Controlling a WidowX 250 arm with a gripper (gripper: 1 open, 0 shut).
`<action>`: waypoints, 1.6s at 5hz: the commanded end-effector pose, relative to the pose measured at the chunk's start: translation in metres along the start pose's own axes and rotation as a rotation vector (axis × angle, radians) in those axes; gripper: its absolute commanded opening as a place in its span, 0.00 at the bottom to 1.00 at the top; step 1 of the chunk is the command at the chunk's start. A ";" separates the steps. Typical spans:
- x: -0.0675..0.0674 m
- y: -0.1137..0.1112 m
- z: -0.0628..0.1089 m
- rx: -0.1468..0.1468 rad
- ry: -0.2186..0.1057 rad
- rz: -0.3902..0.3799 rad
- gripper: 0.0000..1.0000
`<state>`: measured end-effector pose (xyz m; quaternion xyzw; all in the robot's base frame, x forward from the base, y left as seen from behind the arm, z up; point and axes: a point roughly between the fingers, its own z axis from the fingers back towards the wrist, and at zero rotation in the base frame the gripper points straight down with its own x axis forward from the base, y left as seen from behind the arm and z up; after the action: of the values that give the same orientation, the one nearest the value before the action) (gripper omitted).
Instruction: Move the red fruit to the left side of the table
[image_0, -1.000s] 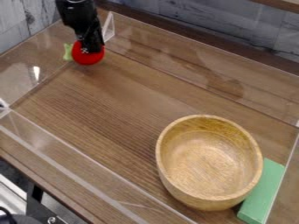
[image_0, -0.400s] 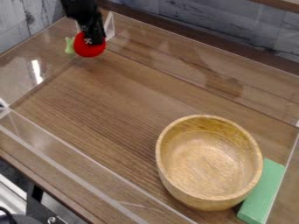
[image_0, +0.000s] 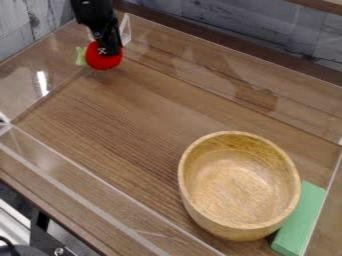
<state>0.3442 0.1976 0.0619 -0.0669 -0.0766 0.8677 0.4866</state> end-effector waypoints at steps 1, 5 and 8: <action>-0.008 -0.007 0.032 -0.059 0.018 -0.050 1.00; 0.016 0.000 0.033 -0.033 0.052 -0.092 1.00; 0.022 -0.008 0.053 -0.022 0.075 -0.171 0.00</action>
<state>0.3249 0.2128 0.0945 -0.0898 -0.0453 0.8230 0.5591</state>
